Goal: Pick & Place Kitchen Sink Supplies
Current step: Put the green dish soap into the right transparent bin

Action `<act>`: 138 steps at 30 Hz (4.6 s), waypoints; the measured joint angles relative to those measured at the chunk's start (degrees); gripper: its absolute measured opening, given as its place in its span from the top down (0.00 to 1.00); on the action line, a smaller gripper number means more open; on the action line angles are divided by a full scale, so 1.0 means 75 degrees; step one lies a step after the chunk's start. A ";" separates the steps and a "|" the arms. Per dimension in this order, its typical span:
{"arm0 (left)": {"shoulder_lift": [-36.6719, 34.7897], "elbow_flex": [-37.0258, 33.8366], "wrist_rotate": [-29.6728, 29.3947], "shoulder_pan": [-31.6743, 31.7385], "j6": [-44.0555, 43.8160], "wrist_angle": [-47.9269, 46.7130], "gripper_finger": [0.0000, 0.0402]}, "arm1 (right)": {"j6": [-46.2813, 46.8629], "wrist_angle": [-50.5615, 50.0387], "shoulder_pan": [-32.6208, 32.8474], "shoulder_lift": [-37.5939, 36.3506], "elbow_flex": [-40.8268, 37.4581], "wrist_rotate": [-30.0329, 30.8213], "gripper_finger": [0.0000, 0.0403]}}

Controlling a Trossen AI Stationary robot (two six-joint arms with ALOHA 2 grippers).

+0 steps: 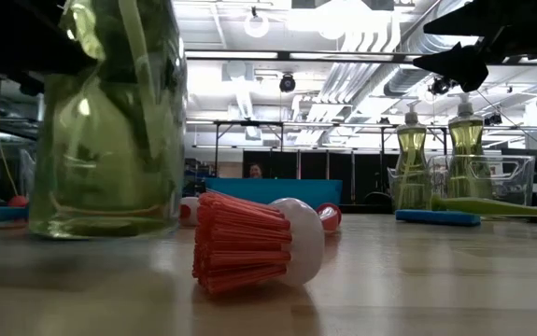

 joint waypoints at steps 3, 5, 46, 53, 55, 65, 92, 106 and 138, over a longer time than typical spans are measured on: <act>0.0000 0.0000 -0.0109 0.0000 -0.0007 0.0012 0.51 | -0.0003 -0.0003 0.0000 0.0000 0.0000 0.0000 0.16; 0.0000 0.0008 -0.0133 0.0000 -0.0029 0.0029 0.51 | -0.0002 -0.0001 -0.0001 0.0001 0.0000 0.0000 0.16; -0.0009 0.2789 0.2635 0.3753 0.1678 -0.2318 0.50 | -0.0003 -0.0003 -0.0002 0.0001 0.0000 0.0003 0.16; -0.0009 0.2873 0.3314 0.4619 0.1814 -0.2304 0.50 | -0.0002 0.0000 -0.0002 0.0003 0.0000 0.0003 0.16; -0.0009 0.2873 0.3556 0.4834 0.1818 -0.2287 0.50 | -0.0003 0.0000 0.0000 0.0003 0.0000 0.0000 0.16; -0.0009 0.2873 0.3940 0.5487 0.1906 -0.2130 0.50 | 0.1798 0.0009 -0.0002 0.0003 0.0000 -0.0386 0.16; -0.0009 0.2870 0.3027 0.5499 0.1224 -0.1398 0.50 | 0.0760 0.0124 -0.0023 0.0105 0.0000 0.0107 0.16; -0.0009 0.2868 0.3067 0.5499 0.1166 -0.1445 0.50 | 0.0373 0.2268 -0.0023 0.1931 0.0003 -0.0385 0.16; -0.0009 0.2868 0.3573 0.5496 0.1197 -0.1445 0.50 | 0.1286 0.5941 0.0015 0.4004 0.0003 -0.0930 0.16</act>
